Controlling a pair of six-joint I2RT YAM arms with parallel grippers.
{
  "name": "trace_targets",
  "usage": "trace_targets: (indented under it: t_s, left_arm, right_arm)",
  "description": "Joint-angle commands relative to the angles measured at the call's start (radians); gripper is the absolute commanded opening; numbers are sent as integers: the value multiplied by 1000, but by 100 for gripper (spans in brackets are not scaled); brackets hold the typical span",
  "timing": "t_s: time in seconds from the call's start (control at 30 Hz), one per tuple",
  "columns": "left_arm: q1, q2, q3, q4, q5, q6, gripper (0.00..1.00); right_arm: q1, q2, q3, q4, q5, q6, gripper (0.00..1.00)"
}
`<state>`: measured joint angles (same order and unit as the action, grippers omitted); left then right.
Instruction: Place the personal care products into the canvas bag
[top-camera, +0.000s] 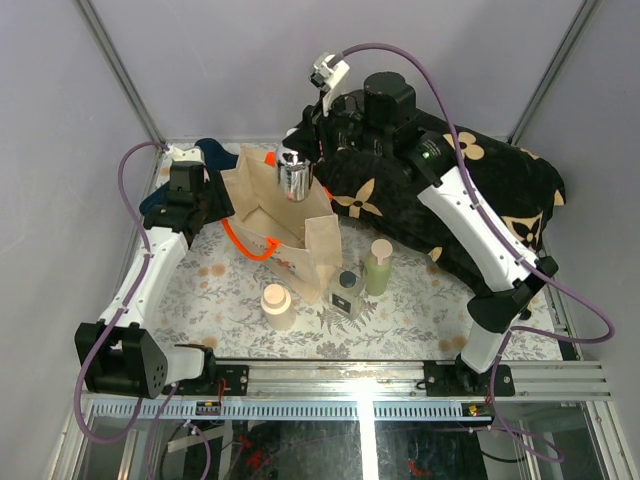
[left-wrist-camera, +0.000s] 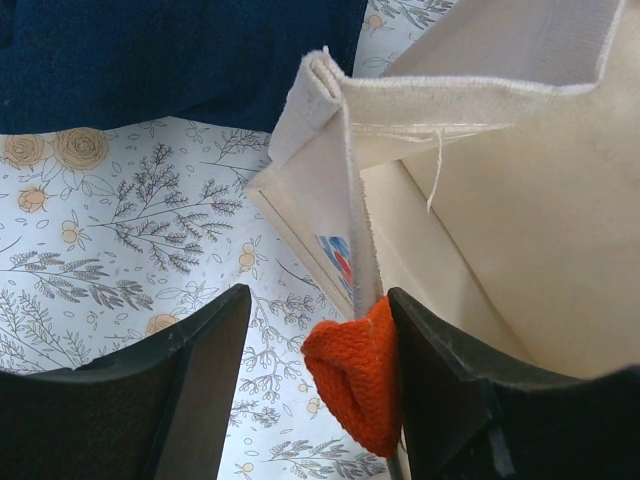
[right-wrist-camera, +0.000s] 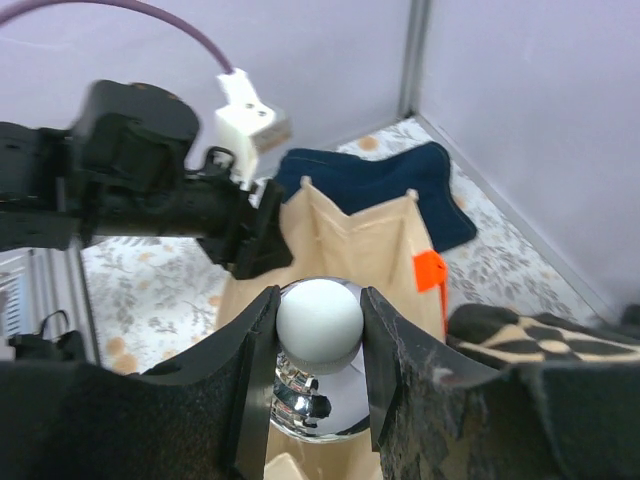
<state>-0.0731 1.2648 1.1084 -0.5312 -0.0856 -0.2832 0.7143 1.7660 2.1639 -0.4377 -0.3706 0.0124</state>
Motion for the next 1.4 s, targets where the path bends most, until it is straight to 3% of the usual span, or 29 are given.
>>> trace_targets:
  t_s: [0.0,0.4,0.9,1.37]
  left_arm:
    - [-3,-12,-16,40,11,-14,55]
    - [-2,-38,40,-11,21,-14,55]
    - [-1,-46,58,-35,23,-1,55]
    - [-1,-48,55,-39,23,4,56]
  right_arm:
    - [39,-42,49,245,-115,46,0]
    - [67,-39,-346,338,-48,54,0]
    - [100,-65,-565,329,58,-24,0]
    - [116,-6,-571,174,163,-103,0]
